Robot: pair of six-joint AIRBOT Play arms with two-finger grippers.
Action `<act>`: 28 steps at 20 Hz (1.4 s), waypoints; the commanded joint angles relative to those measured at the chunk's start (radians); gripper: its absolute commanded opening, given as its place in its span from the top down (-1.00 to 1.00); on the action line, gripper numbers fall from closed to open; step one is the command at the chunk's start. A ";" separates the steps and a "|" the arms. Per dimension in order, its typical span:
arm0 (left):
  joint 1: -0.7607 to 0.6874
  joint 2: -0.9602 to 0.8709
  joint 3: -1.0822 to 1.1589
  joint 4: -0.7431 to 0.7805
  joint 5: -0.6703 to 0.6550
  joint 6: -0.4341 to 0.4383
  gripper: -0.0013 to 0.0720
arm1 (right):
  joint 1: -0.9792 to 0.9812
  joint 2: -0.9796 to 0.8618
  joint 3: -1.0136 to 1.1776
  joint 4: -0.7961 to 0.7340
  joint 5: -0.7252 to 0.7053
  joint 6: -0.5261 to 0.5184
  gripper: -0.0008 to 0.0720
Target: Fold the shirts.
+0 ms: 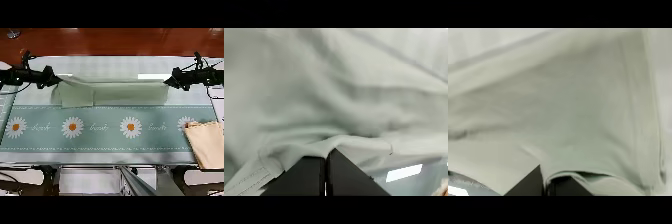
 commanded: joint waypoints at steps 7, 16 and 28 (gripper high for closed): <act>-0.039 -0.328 0.356 0.002 -0.057 -0.116 0.66 | 0.011 -0.220 0.121 0.145 -0.071 0.003 0.42; 0.172 -0.208 0.410 0.410 -0.502 -0.185 -0.95 | -0.156 -0.216 0.159 -0.117 0.245 0.113 -0.74; -0.215 0.416 -0.348 0.154 0.120 -0.032 -0.95 | 0.064 -0.326 0.203 0.035 0.127 0.089 -0.49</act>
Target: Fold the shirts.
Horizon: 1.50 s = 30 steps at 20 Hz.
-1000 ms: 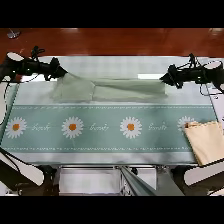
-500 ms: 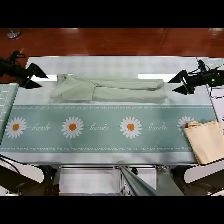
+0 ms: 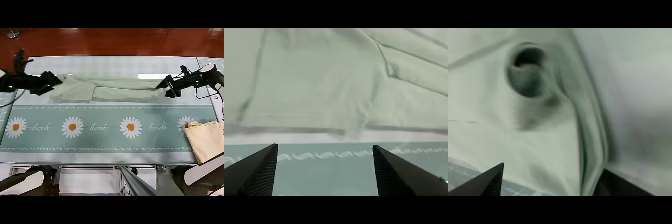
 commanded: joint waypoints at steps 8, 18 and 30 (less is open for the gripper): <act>-0.433 0.034 -0.085 -0.026 0.187 0.047 0.91 | 0.068 0.276 -0.012 -0.237 0.090 -0.070 0.89; -0.716 -0.240 0.122 -0.042 0.302 -0.044 0.91 | 0.023 1.144 -0.529 -0.258 0.101 -0.082 0.89; -1.085 -0.645 0.494 -0.188 0.053 -0.037 0.91 | 0.023 1.297 -0.528 -0.169 0.148 -0.006 0.89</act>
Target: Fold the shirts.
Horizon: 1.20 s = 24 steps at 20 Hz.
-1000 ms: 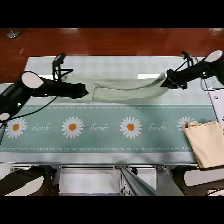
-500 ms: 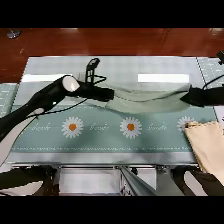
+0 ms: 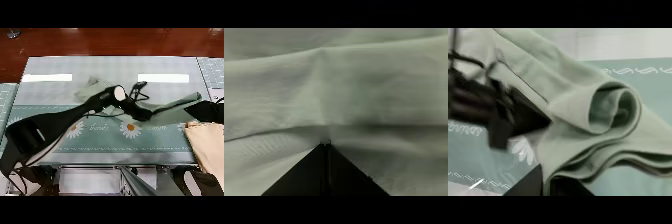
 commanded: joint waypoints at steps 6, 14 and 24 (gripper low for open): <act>0.092 0.032 0.066 0.021 -0.173 0.067 0.91 | 0.097 -0.068 -0.001 0.068 -0.060 0.025 0.88; 0.698 0.605 -0.412 0.154 -0.229 0.082 0.91 | 0.473 -0.506 0.286 0.072 -0.257 0.040 0.89; 0.857 1.289 -1.048 0.030 -0.092 0.022 0.91 | 0.729 -1.312 0.987 0.076 -0.294 0.147 0.88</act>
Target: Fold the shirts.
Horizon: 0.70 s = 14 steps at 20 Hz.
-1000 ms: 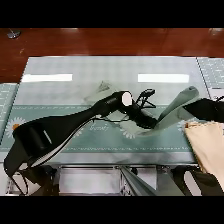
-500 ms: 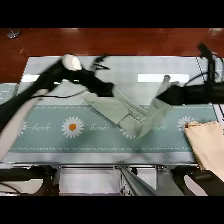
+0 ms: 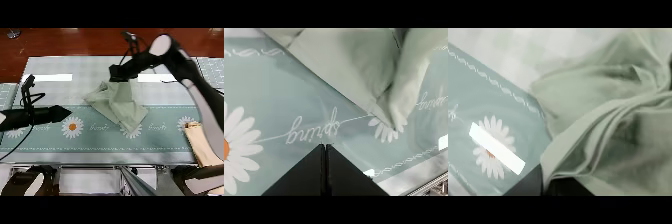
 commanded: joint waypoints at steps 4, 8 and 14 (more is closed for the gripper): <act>-0.036 0.044 -0.121 -0.065 0.087 -0.003 0.91 | 0.042 -0.334 0.273 0.145 0.065 0.060 -0.77; -0.046 0.006 -0.121 -0.065 0.116 0.002 0.90 | -0.135 -0.201 0.273 0.187 0.304 -0.032 -0.76; -0.046 0.002 -0.121 -0.065 0.113 0.020 0.90 | -0.299 0.387 -0.163 -0.384 0.093 0.045 -0.73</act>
